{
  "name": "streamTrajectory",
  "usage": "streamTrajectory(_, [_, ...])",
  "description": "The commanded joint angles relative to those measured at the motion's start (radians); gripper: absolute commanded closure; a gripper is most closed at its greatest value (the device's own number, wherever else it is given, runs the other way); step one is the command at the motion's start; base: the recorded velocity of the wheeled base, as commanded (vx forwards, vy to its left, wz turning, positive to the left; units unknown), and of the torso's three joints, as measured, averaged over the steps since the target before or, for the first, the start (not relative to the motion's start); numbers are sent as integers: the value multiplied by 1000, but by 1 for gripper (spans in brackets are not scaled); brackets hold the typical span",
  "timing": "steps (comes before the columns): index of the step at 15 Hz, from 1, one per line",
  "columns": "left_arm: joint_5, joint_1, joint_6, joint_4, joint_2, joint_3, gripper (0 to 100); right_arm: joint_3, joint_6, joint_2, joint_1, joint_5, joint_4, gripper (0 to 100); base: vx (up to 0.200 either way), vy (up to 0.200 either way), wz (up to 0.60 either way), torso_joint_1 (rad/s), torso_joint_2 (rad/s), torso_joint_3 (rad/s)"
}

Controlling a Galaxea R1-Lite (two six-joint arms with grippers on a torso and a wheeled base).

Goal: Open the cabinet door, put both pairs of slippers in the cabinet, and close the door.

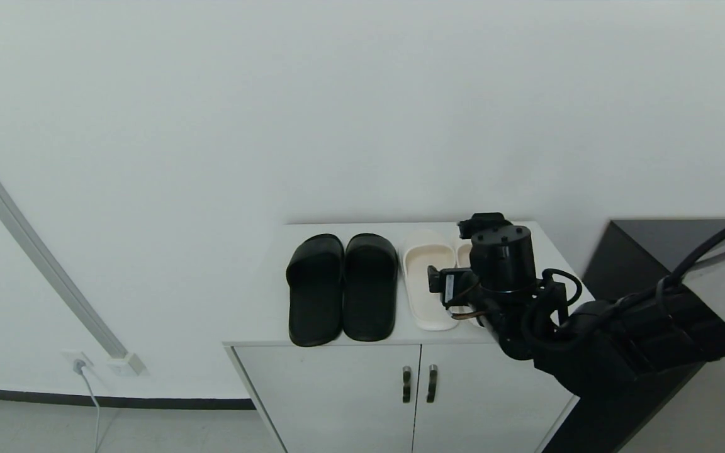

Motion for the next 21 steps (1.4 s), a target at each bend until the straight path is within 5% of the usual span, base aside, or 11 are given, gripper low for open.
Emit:
streamTrajectory(1, [0,0,0,0,0,0,100,-49,-1,45,-13,0,1,0,0,0,0,0,0,0])
streamTrajectory(13, [0,0,0,0,0,0,100,-249,-33,197,-82,6,3,0,0,0,0,0,0,0])
streamTrajectory(14, [0,0,0,0,0,0,100,-262,-33,206,-88,6,1,100,0,0,0,0,0,0])
streamTrajectory(21, [0,0,-2,0,0,0,100,-261,-33,203,-97,0,-6,100,0,0,0,0,0,0])
